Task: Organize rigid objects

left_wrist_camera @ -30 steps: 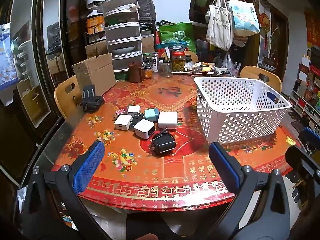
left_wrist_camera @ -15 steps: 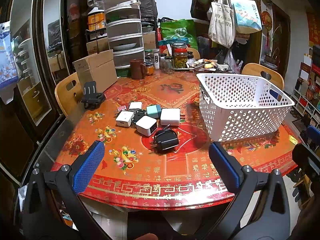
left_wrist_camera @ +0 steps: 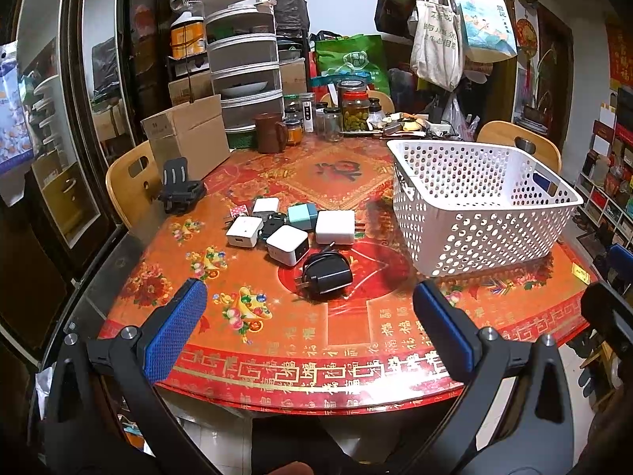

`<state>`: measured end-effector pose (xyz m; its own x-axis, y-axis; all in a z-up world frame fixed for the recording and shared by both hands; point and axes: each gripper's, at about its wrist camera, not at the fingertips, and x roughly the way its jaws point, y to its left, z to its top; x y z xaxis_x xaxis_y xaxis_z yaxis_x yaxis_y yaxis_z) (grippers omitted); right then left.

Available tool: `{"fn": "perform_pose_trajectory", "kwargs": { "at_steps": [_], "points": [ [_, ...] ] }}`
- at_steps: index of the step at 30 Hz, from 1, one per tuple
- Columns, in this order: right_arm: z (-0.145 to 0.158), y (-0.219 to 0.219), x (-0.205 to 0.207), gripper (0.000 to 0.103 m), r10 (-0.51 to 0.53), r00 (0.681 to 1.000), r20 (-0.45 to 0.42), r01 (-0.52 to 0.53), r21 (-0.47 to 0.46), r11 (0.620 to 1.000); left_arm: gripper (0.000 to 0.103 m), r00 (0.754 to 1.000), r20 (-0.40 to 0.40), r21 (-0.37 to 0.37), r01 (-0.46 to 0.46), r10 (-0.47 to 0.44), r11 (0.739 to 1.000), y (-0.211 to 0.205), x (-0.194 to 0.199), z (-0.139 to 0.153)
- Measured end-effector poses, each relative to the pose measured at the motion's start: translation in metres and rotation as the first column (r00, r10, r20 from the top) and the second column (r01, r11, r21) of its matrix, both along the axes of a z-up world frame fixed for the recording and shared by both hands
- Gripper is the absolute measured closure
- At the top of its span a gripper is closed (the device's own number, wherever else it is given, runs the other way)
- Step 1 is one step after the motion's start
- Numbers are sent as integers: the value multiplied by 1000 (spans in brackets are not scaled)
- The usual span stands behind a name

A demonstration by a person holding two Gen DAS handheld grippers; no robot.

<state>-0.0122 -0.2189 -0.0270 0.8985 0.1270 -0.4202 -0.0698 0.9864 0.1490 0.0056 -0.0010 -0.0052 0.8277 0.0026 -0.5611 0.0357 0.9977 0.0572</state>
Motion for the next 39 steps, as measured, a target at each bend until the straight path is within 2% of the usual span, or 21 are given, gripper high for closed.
{"fn": "perform_pose_trajectory", "kwargs": {
  "at_steps": [39],
  "points": [
    [-1, -1, 0, 0, -4, 1000, -5, 4, -4, 1000, 0, 1000, -9, 9, 5, -5, 1000, 0, 0, -5]
  ]
}}
